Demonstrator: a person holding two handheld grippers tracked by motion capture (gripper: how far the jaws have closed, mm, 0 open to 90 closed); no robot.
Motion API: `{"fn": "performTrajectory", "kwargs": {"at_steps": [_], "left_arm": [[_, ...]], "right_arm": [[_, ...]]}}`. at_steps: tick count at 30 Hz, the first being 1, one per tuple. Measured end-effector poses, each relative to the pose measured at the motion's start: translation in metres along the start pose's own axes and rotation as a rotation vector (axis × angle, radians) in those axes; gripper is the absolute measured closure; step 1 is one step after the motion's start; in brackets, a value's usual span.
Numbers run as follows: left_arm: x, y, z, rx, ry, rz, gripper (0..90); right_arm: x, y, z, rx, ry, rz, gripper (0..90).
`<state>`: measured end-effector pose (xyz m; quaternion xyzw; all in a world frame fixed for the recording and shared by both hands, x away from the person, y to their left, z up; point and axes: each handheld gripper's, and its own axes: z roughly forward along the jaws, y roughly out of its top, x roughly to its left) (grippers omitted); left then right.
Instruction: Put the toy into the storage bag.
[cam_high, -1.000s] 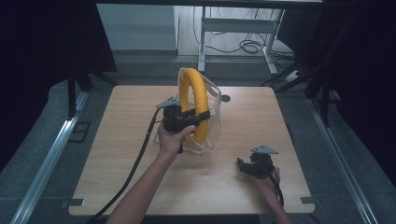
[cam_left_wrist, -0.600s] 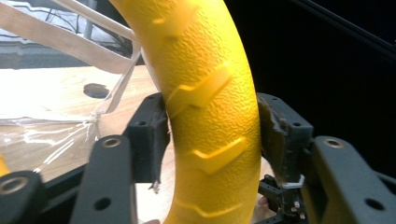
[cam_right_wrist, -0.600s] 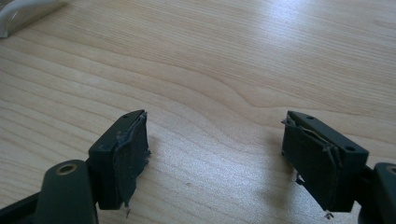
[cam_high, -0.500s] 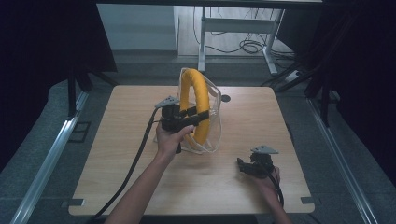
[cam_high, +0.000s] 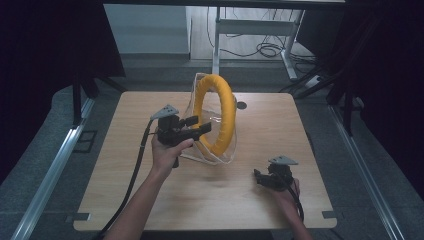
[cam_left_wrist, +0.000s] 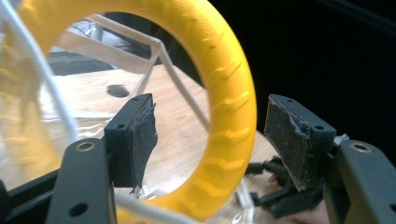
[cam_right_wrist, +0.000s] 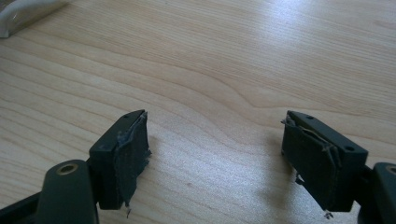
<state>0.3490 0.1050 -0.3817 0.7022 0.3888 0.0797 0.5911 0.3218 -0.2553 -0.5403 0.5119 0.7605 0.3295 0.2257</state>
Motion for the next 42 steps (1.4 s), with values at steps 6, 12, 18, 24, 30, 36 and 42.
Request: {"fn": "performTrajectory", "kwargs": {"at_steps": [6, 12, 18, 24, 30, 36, 42], "left_arm": [[0.004, -0.010, -0.015, 0.018, -0.011, 0.009, 34.4], [0.004, -0.026, -0.025, 0.057, 0.006, 0.046, 34.7], [0.003, -0.037, -0.031, 0.099, 0.013, 0.074, 34.7], [0.003, -0.050, -0.041, 0.125, 0.014, 0.085, 34.7], [0.007, -0.062, -0.051, 0.134, 0.035, 0.078, 34.7], [0.012, -0.069, -0.057, 0.137, 0.047, 0.062, 34.8], [0.018, -0.073, -0.059, 0.137, 0.049, 0.043, 34.9]], "right_arm": [[0.001, 0.000, 0.000, 0.003, 0.003, 0.004, 23.1], [0.000, 0.001, 0.001, 0.003, -0.002, 0.001, 22.8], [0.001, 0.001, 0.001, 0.003, -0.005, 0.003, 22.7], [0.001, 0.001, 0.001, 0.002, -0.004, 0.002, 22.7], [0.000, 0.001, 0.001, 0.002, -0.005, 0.000, 22.7], [0.000, 0.001, 0.001, 0.002, -0.006, 0.001, 22.6], [0.001, 0.002, 0.002, 0.003, -0.006, 0.001, 22.6]]}}
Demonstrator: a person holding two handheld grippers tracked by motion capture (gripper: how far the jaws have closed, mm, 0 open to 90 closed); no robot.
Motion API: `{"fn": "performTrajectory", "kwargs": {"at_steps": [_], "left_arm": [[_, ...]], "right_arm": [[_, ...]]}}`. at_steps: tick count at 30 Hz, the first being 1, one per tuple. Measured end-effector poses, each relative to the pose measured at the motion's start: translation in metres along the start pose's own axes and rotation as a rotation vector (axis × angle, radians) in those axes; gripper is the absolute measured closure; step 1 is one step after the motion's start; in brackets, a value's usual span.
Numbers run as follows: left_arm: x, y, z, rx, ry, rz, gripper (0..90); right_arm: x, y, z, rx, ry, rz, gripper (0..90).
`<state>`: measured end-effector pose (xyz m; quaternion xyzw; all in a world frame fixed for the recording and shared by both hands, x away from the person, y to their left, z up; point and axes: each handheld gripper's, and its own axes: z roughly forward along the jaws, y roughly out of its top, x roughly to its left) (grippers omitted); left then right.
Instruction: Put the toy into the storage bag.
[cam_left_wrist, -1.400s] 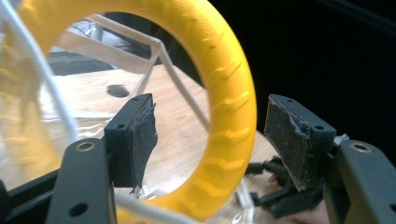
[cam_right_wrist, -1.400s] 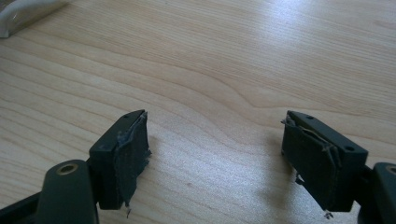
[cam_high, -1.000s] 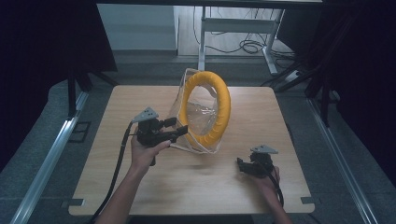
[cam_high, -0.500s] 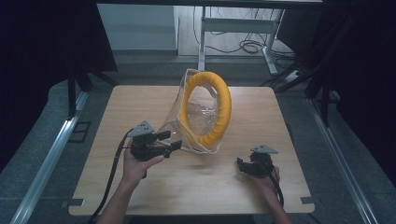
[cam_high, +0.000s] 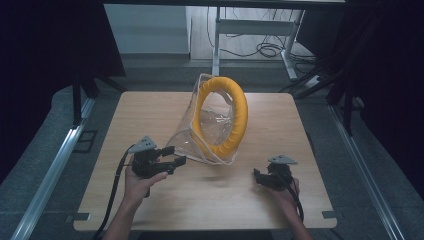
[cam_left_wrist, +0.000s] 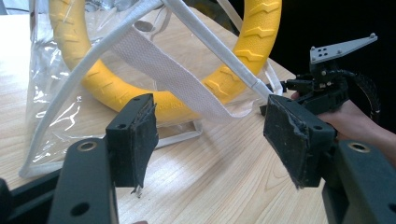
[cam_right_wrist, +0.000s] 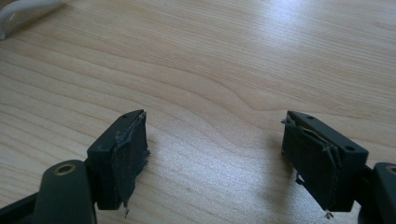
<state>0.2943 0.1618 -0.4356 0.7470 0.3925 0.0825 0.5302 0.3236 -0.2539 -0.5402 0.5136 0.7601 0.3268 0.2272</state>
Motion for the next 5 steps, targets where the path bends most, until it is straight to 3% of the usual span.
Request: {"fn": "performTrajectory", "kwargs": {"at_steps": [5], "left_arm": [[0.0025, -0.0001, 0.0006, 0.001, 0.002, -0.001, 34.8]], "right_arm": [[0.0000, 0.0000, 0.0000, 0.000, 0.000, 0.000, 22.7]]}}
